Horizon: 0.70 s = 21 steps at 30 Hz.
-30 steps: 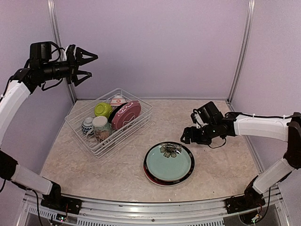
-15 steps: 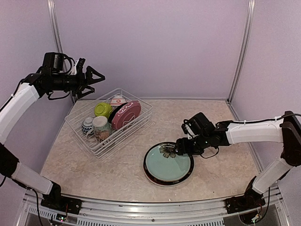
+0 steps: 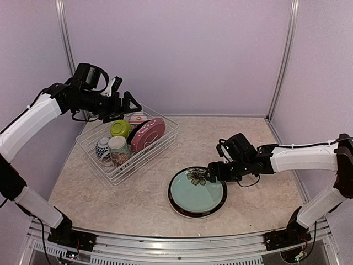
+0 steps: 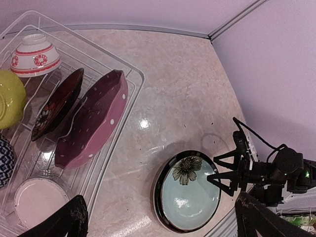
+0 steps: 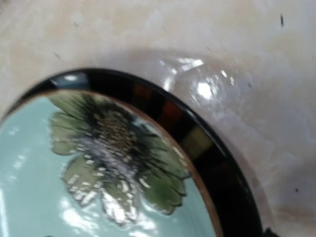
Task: Unload the mixed dishes from the dish rack
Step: Adjust the plate on the plate.
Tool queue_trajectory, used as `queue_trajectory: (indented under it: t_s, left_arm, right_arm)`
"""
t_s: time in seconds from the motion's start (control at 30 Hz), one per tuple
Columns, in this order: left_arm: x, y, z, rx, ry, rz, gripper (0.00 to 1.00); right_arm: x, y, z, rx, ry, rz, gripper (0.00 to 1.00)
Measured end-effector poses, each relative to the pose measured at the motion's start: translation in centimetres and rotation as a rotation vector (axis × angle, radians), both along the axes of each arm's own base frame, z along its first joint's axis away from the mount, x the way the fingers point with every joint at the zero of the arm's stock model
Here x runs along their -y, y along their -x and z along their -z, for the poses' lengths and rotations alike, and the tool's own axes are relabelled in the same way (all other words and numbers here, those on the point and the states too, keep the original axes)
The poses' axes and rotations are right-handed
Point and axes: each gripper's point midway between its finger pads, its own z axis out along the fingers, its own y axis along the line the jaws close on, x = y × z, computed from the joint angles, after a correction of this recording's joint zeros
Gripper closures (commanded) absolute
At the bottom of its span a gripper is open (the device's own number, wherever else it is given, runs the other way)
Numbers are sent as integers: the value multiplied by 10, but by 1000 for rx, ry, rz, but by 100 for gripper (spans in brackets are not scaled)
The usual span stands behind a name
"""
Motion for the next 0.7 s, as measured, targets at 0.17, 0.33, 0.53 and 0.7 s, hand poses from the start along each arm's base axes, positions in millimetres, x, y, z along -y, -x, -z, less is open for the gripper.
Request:
queue_trajectory:
  t_s: [0.17,0.33,0.53,0.7]
  left_arm:
    - [10,-13,8,-12,-59,13,1]
    - [14,-39,29,-41,-136,-4,6]
    - [17,-65,52,-101,-174,1,26]
    - [23,-72,70,-142,-187,37,35]
  right_arm:
    - [2,1,17,-22,23,-2,12]
    - [-2,4,20,-21,-1,-19,11]
    - [-2,8,6,14,-55,-28,10]
    - [5,7,-36,122,-135,-7,9]
